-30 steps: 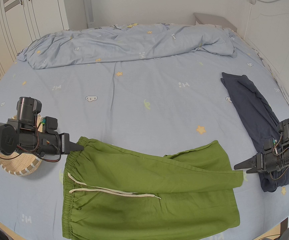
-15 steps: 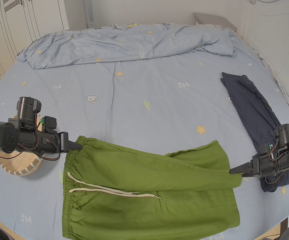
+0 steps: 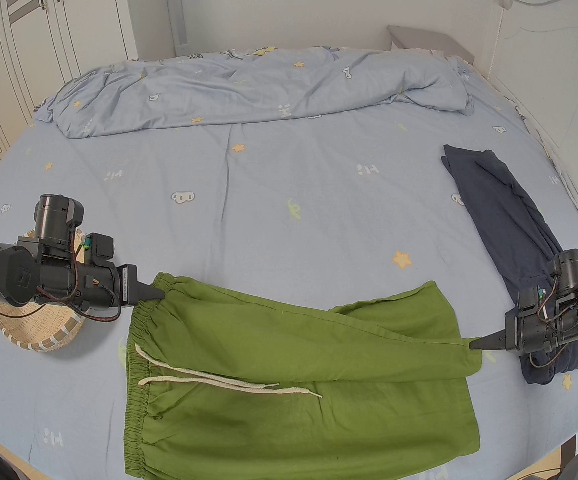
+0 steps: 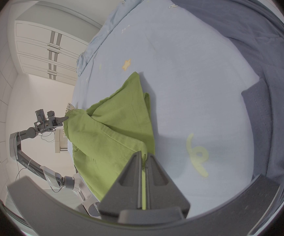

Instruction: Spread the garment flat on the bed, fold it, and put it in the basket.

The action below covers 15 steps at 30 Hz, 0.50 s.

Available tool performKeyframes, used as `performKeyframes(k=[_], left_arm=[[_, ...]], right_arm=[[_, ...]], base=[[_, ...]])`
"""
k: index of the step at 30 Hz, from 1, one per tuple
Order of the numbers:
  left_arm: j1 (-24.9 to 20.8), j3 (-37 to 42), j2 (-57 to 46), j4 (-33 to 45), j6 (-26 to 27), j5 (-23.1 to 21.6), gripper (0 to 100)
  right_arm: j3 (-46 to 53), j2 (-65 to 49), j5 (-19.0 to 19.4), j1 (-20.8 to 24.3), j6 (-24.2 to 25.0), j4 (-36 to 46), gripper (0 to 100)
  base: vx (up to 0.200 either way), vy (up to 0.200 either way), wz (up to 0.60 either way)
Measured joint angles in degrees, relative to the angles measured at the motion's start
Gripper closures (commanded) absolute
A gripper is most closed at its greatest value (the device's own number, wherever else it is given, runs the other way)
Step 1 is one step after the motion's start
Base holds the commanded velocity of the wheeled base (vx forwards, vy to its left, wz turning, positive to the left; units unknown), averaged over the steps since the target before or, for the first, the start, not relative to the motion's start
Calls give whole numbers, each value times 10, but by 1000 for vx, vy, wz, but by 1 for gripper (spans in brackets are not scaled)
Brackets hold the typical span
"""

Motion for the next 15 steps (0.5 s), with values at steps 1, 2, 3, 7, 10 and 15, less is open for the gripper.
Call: performKeyframes(k=[1, 2, 3, 7, 10, 15], left_arm=[[0, 0, 0, 0, 0, 0, 100], [0, 0, 0, 0, 0, 0, 100], [1, 0, 0, 0, 0, 0, 100], [1, 0, 0, 0, 0, -1, 100], [2, 0, -1, 0, 0, -1, 100], [-1, 0, -4, 0, -1, -1, 100]], right_arm=[[0, 0, 1, -2, 0, 0, 100], [0, -1, 6, -6, 0, 0, 100], [-1, -1, 10, -11, 0, 0, 100], [-3, -20, 18, -24, 0, 3, 100], [-3, -49, 19, -25, -1, 15, 100], [-26, -128, 19, -20, -4, 111, 100]], base=[[0, 0, 0], [0, 0, 0], [0, 0, 0], [0, 0, 0], [0, 0, 0], [0, 0, 0]])
